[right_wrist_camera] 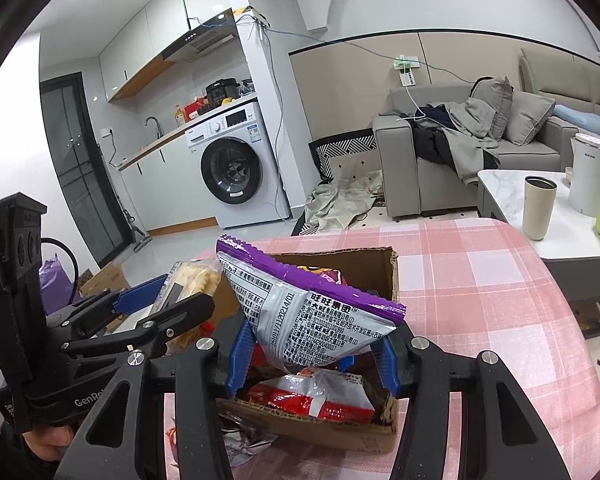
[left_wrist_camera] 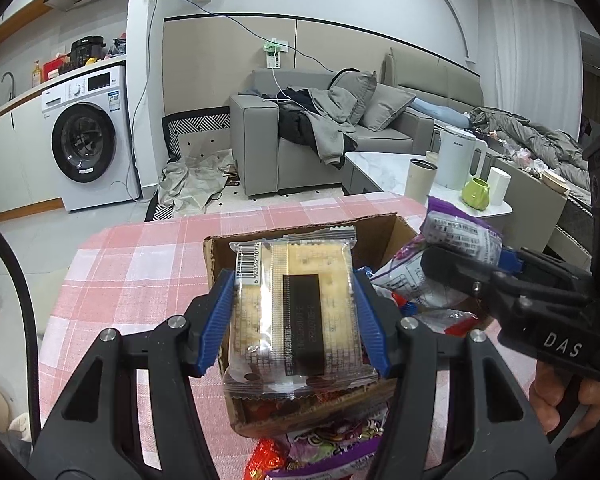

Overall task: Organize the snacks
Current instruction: 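Open both tools to drop the cracker pack and white bag into the box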

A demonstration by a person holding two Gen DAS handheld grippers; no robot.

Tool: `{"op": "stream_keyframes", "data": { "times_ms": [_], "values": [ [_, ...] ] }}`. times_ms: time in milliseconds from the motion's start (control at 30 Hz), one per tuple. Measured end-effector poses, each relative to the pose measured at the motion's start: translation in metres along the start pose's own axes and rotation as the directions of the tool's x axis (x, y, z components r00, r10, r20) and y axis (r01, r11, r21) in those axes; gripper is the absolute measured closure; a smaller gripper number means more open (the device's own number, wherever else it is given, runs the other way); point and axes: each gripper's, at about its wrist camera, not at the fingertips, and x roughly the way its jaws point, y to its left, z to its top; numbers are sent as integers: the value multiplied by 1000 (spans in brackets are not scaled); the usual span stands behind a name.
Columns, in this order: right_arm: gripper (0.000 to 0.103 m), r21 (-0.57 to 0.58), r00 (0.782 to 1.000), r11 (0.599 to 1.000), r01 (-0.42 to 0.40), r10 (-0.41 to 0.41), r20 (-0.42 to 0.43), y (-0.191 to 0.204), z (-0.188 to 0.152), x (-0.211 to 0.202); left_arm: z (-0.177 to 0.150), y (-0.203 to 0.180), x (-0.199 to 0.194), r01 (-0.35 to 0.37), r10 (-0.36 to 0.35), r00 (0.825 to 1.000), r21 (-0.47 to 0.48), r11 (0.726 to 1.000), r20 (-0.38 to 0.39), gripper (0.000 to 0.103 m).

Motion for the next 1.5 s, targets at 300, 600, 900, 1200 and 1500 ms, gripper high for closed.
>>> {"op": "stream_keyframes", "data": {
  "times_ms": [300, 600, 900, 1200, 1500],
  "values": [
    [51, -5, 999, 1000, 22, -22, -24, -10, 3, 23, -9, 2, 26, -16, 16, 1000, -3, 1000, -24, 48],
    [51, 11, 999, 999, 31, -31, -32, -21, 5, 37, -14, -1, 48, -41, 41, 997, 8, 999, -57, 48],
    [51, -22, 997, 998, 62, -63, -35, -23, 1, 55, -19, -8, 64, -52, 53, 997, 23, 998, -60, 47],
    [51, -57, 999, 998, 19, -21, -38, -22, -10, 47, -20, -9, 69, -57, 59, 997, 38, 998, -57, 47],
    [48, -103, 1000, 995, -15, 14, -8, -22, -11, 20, -21, 0, 40, -2, 1, 1000, -19, 1000, -9, 17]
  ]
}}
